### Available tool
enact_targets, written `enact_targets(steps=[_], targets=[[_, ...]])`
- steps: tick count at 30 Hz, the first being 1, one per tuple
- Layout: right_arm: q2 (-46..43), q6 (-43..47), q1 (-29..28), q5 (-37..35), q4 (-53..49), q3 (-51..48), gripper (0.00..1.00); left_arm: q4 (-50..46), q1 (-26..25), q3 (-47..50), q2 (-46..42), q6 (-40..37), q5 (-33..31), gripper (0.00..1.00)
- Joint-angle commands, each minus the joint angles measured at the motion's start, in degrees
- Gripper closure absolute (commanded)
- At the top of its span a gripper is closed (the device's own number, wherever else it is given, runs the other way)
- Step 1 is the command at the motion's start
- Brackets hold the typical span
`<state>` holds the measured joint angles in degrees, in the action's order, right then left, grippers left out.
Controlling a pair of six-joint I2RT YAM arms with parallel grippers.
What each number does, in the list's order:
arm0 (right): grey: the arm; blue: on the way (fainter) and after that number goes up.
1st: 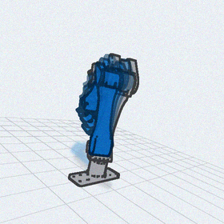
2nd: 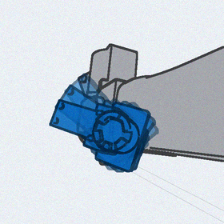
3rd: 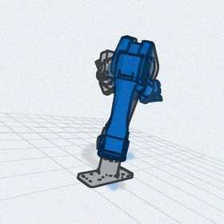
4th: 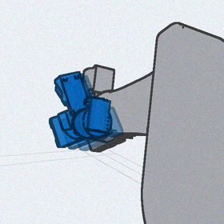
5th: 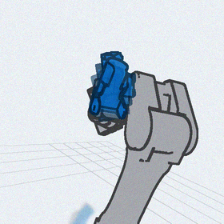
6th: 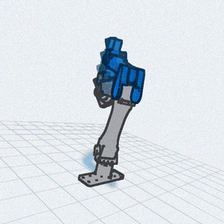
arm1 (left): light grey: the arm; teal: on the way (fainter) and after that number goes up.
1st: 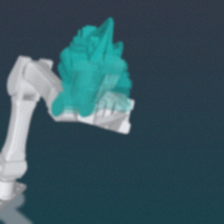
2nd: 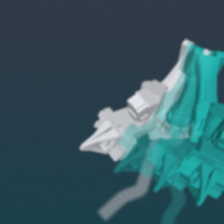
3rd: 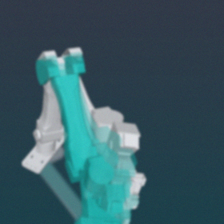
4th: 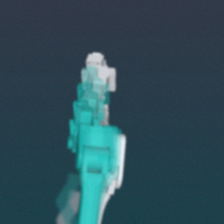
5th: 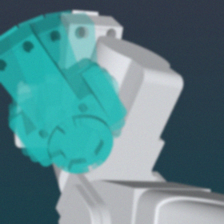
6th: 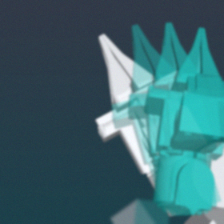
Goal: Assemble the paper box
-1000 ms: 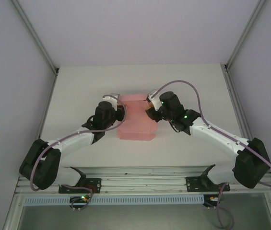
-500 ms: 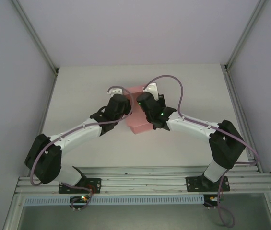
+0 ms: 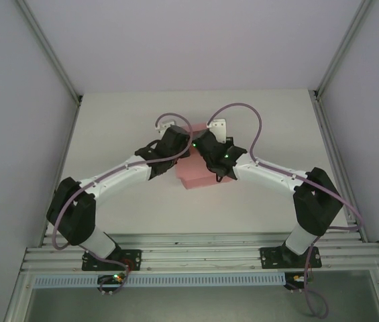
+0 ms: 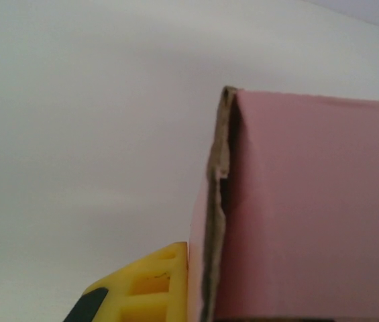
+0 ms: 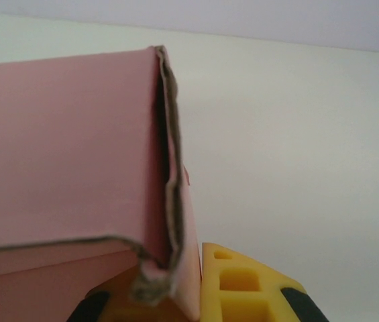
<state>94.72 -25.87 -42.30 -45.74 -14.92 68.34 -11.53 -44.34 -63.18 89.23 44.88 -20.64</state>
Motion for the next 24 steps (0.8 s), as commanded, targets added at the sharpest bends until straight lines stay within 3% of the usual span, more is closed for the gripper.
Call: enact_targets(steps=[1,2,4,7,10,13,15,18,24], targets=[[-4.65,5.88,6.20,0.46,8.15,-6.64,0.93,-1.86,2.59,3.41,-2.98,-0.70,-3.13,1.00],[-5.95,8.09,6.33,5.33,11.92,-8.53,0.83,-1.81,2.40,3.13,-3.00,-0.82,-2.53,1.00],[-8.59,11.86,6.73,15.15,18.35,-12.25,0.75,-2.44,1.90,2.10,-2.62,-1.15,-2.26,1.00],[-11.27,15.84,7.49,29.17,19.53,-13.93,0.52,-1.71,1.71,2.00,-2.22,-1.63,-1.17,1.00],[-13.50,17.53,7.54,35.44,18.69,-14.91,0.27,-1.98,1.76,1.91,-2.20,-2.29,-1.24,1.00],[-17.01,17.92,7.67,37.00,19.24,-16.83,0.07,-1.26,2.14,2.33,-2.48,-3.28,-0.13,1.00],[-19.41,17.28,7.99,37.74,20.15,-18.15,0.01,-0.72,2.47,2.68,-2.73,-3.62,0.95,1.00],[-21.92,17.01,8.37,37.92,22.05,-19.97,0.00,-0.71,2.61,2.62,-2.87,-4.25,1.59,1.00],[-21.31,19.30,12.19,44.51,16.90,-17.23,0.14,1.45,2.89,3.28,-4.08,-6.14,5.26,1.00]])
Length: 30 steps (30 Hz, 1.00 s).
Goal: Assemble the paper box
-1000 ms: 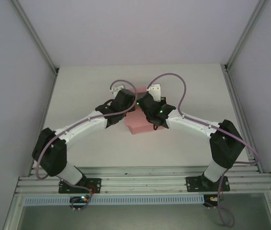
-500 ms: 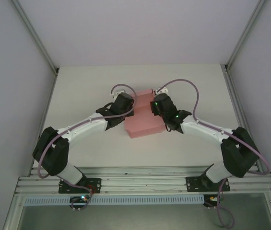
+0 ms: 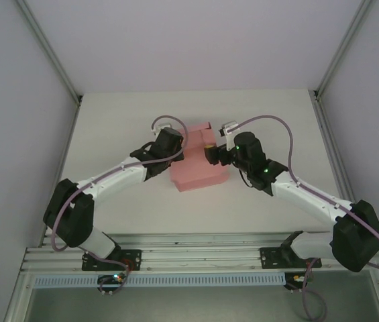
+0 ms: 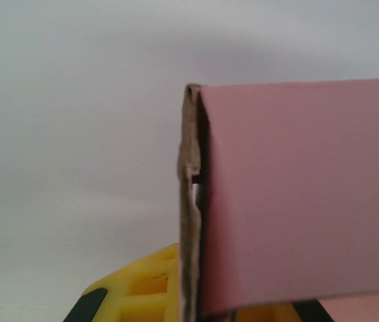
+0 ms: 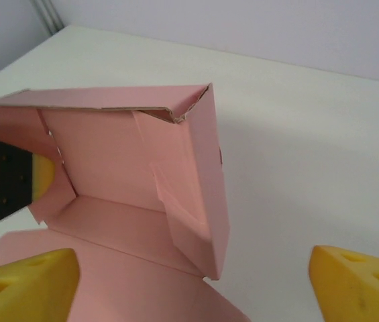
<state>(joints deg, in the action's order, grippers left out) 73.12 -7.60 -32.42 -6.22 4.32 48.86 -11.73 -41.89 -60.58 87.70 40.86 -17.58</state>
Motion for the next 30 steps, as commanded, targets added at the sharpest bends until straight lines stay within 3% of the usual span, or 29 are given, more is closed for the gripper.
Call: enact_targets(steps=[1,8,19,22,24,26,28,30], targets=[[0.84,0.65,3.52,6.50,-3.22,3.06,0.16,1.82,0.39,0.83,-2.77,-2.19,2.56,1.00],[5.53,3.49,5.28,12.46,-3.48,6.83,0.23,2.12,0.34,0.91,-2.95,-2.18,4.03,1.00],[11.14,3.58,5.66,8.23,-4.35,10.29,0.49,2.45,0.07,0.33,-2.88,-1.93,6.12,1.00],[11.43,3.07,5.68,4.91,-4.01,10.51,0.65,2.18,-0.13,-0.04,-2.71,-1.94,6.40,1.00],[11.90,3.41,5.70,1.88,-3.54,10.61,0.67,2.09,-0.32,-0.15,-2.62,-1.85,6.65,1.00],[12.89,3.95,5.69,-2.18,-2.99,10.48,0.76,1.96,-0.61,-0.64,-2.47,-0.59,6.25,1.00],[14.26,4.11,5.55,-8.39,-1.28,10.02,0.84,-0.40,-0.65,-2.38,-1.60,1.70,6.09,1.00],[15.99,2.37,5.33,-19.08,-1.13,10.71,0.91,-4.73,-1.08,-5.01,-0.35,4.26,4.59,1.00]])
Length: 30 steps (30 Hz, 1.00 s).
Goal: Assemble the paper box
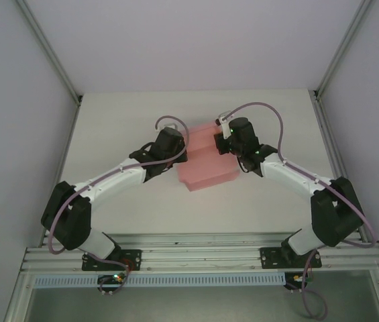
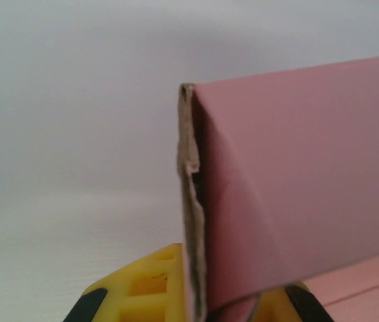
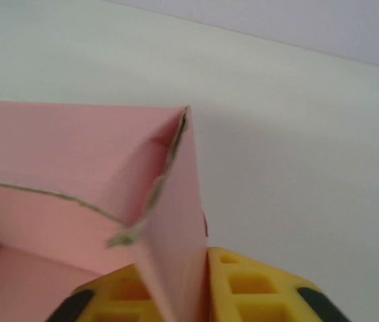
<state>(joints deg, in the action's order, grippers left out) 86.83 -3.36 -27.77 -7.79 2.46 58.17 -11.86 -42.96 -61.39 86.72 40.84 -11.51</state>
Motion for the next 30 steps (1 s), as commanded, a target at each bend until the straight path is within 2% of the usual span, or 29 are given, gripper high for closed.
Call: enact_targets(steps=[1,3,5,8,10,13,14,16,19,21,24,26,28,29,30], targets=[[2.95,-2.01,0.40,-22.49,1.23,1.49,0.92,-6.69,-0.10,-5.30,1.22,5.28,-2.12,1.00],[5.21,-2.16,0.02,-35.32,2.38,2.15,0.93,-10.74,-0.28,-7.18,2.34,7.36,-3.68,1.00],[8.04,-0.63,0.00,-45.15,1.98,3.85,0.94,-13.42,-0.24,-7.94,2.84,9.04,-5.42,1.00],[11.24,3.81,0.01,-55.84,4.01,4.95,0.95,-15.58,-0.24,-8.23,2.60,10.29,-7.30,1.00],[13.15,11.36,0.20,-60.98,10.69,4.46,0.95,-16.91,-0.37,-8.52,2.27,10.67,-8.80,1.00],[16.98,29.20,0.18,-65.94,28.73,3.07,0.95,-18.31,-0.42,-9.04,2.05,10.74,-10.30,1.00],[18.01,34.60,0.18,-65.86,34.56,2.56,0.97,-18.82,-0.42,-9.23,2.14,10.66,-10.70,1.00],[19.70,41.09,0.14,-65.78,39.66,2.82,1.00,-19.80,-0.37,-9.45,2.23,10.91,-11.43,1.00],[20.87,43.47,0.21,-65.40,41.83,3.16,1.00,-18.95,-0.37,-9.02,1.98,10.73,-11.00,1.00],[20.56,39.16,0.26,-64.86,37.14,3.59,1.00,-18.31,-0.39,-8.84,1.89,10.49,-10.47,1.00],[18.21,22.68,0.31,-58.60,18.06,5.38,0.96,-17.95,-0.51,-8.93,1.96,10.15,-10.50,1.00],[15.75,11.28,0.96,-48.56,5.18,6.53,0.88,-17.44,-0.47,-8.92,2.12,9.68,-9.99,1.00],[13.53,6.74,1.23,-39.92,2.88,5.26,0.80,-16.40,-0.37,-8.92,2.23,9.20,-9.27,1.00],[12.41,6.59,1.19,-34.25,3.26,4.20,0.71,-15.81,-0.37,-8.92,2.38,8.88,-8.84,1.00],[11.18,5.94,1.02,-29.43,3.29,3.38,0.66,-15.36,-0.36,-9.01,2.59,8.63,-8.62,1.00]])
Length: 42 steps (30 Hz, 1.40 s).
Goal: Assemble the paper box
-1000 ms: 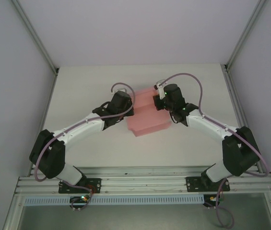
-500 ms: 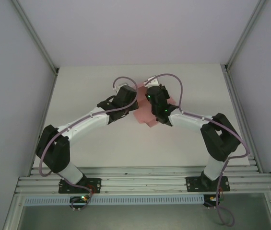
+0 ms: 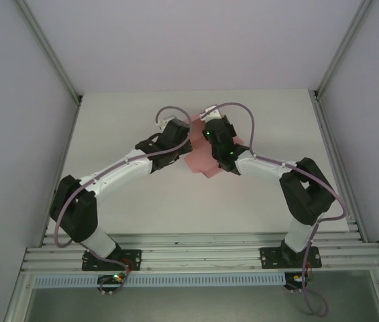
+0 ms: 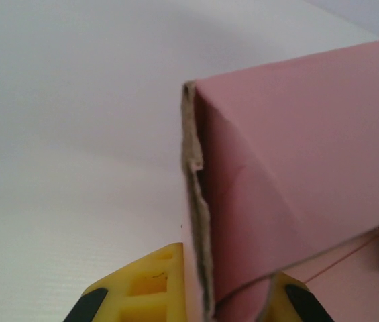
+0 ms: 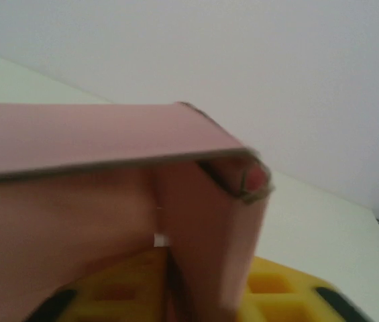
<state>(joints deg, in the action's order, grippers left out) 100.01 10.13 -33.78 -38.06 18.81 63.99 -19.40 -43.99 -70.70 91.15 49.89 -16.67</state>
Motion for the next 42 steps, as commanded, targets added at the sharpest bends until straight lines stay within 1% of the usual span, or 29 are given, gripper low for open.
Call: enact_targets(steps=[1,3,5,7,8,9,10,11,13,14,16,17,18,20,21,23,24,27,29,30,32,34,35,40,42], targets=[[-3.50,-8.54,7.05,6.79,-13.18,-3.33,0.63,-7.01,0.67,0.25,-1.63,-1.02,-3.02,1.00],[-6.79,-12.38,7.11,19.68,-12.12,-5.46,0.48,-5.39,0.81,0.29,-1.11,-2.59,-1.55,1.00],[-10.18,-15.09,7.56,35.52,-8.36,-8.60,0.29,-3.98,1.13,0.51,-0.64,-4.00,-0.23,1.00],[-14.05,-18.68,7.91,46.32,-2.57,-12.16,0.19,-3.00,1.68,0.90,-0.31,-5.50,1.29,1.00],[-16.06,-19.98,8.09,50.85,0.03,-13.72,0.08,-2.59,2.14,1.15,-0.18,-6.21,2.05,1.00],[-18.38,-21.39,8.35,54.51,2.22,-15.15,0.00,-2.28,2.62,1.47,-0.26,-7.12,2.71,1.00],[-19.61,-22.91,8.53,56.98,3.23,-15.99,0.00,-1.89,3.11,1.92,-0.36,-8.04,3.15,1.00],[-22.61,-24.25,8.64,58.12,3.34,-16.54,0.00,-1.71,3.63,2.14,-0.52,-8.97,3.86,1.00],[-27.31,-25.74,8.90,57.53,0.58,-16.88,0.00,-0.60,5.02,2.83,-1.04,-12.85,7.33,1.00],[-29.44,-25.91,8.91,55.97,-1.63,-17.01,0.00,0.59,5.65,3.36,-1.49,-15.64,9.37,1.00],[-33.95,-25.96,9.32,51.95,-6.13,-17.63,0.00,2.82,7.18,4.19,-2.17,-24.46,13.93,1.00],[-36.59,-26.03,9.59,49.41,-8.05,-18.54,0.00,3.28,7.86,4.34,-2.37,-30.16,16.54,1.00],[-39.23,-26.71,9.75,45.97,-9.78,-19.64,0.01,1.91,8.66,3.63,-2.38,-36.33,18.62,1.00],[-44.09,-27.95,10.15,40.14,-12.30,-22.20,0.00,-2.76,9.59,1.60,-1.89,-45.17,21.02,1.00],[-46.73,-29.02,10.52,36.88,-14.63,-23.35,0.01,-5.47,9.76,0.85,-1.51,-50.24,24.11,1.00],[-50.66,-31.06,11.42,31.59,-20.47,-24.32,0.00,-9.80,9.51,0.58,-0.85,-59.10,29.88,1.00],[-52.41,-32.28,12.08,29.50,-23.65,-24.84,0.00,-11.56,8.76,0.56,-0.45,-63.36,30.32,1.00],[-55.32,-35.30,14.04,27.94,-30.13,-25.96,0.00,-14.58,6.91,-0.30,0.87,-72.31,24.72,1.00],[-55.71,-36.30,14.87,28.45,-32.81,-26.65,0.00,-19.15,6.51,-3.23,3.07,-77.95,23.69,1.00],[-55.71,-37.21,15.05,28.48,-33.55,-27.26,0.00,-21.35,6.20,-5.67,4.73,-79.56,21.68,1.00],[-55.46,-38.39,15.23,29.52,-33.49,-29.22,0.00,-24.64,5.44,-10.48,8.05,-81.14,17.44,1.00],[-55.27,-40.50,15.43,30.28,-33.49,-31.16,0.01,-29.02,4.85,-15.32,11.72,-84.51,17.04,1.00],[-55.27,-41.42,15.70,30.50,-33.70,-31.95,0.00,-30.73,4.29,-17.44,13.72,-86.24,15.76,1.00],[-57.30,-43.65,15.99,28.88,-35.51,-34.35,0.00,-36.37,0.47,-26.34,24.00,-91.46,2.07,1.00],[-58.48,-43.56,16.20,28.31,-36.93,-34.48,0.00,-38.65,-0.78,-29.93,28.09,-92.24,-0.71,1.00]])
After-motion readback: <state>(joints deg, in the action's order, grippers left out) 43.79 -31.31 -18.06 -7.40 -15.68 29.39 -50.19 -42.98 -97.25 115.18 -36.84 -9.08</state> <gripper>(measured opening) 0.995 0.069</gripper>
